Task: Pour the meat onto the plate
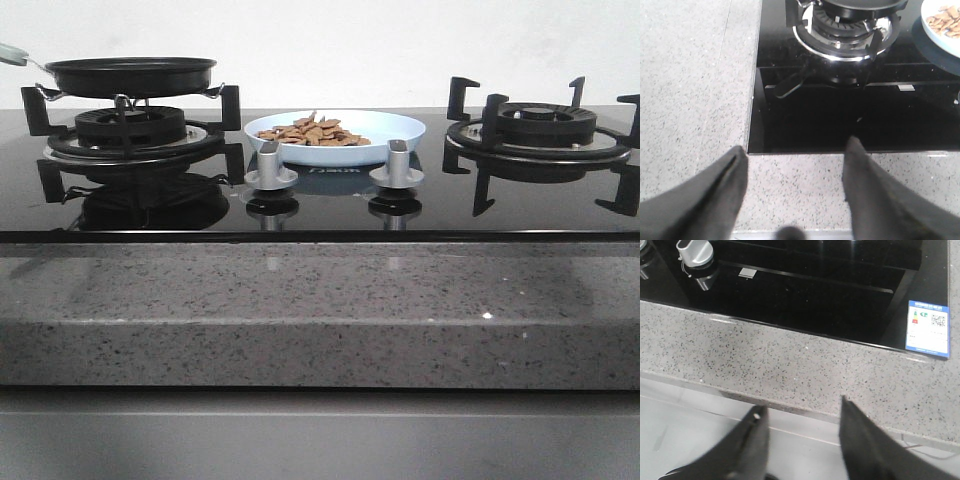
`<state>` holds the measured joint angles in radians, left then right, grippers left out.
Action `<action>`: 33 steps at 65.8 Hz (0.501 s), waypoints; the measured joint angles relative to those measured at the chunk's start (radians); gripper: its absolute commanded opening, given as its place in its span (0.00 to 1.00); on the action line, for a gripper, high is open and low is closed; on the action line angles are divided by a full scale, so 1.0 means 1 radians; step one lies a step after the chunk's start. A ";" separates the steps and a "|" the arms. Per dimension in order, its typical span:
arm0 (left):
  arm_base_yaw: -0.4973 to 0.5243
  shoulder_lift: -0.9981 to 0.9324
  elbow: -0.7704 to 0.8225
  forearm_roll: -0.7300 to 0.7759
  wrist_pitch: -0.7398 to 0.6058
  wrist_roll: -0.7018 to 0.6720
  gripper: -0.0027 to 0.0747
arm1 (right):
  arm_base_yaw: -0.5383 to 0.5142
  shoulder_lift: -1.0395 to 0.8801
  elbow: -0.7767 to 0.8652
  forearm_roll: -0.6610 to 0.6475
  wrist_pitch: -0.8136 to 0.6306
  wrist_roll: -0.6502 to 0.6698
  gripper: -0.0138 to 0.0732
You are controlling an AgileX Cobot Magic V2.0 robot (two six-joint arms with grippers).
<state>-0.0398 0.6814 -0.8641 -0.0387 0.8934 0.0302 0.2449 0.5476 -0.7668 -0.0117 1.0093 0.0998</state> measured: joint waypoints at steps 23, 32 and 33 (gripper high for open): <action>0.000 0.000 0.000 -0.007 -0.001 -0.004 0.01 | 0.000 -0.006 0.004 0.000 0.011 0.000 0.08; 0.000 0.000 0.000 -0.021 -0.029 -0.004 0.01 | 0.000 -0.006 0.004 -0.001 0.011 0.000 0.08; 0.000 0.000 0.000 -0.021 -0.031 -0.004 0.01 | 0.000 -0.006 0.004 -0.001 0.011 0.000 0.08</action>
<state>-0.0398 0.6814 -0.8641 -0.0598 0.8619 0.0265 0.2449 0.5415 -0.7624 -0.0124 1.0200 0.0998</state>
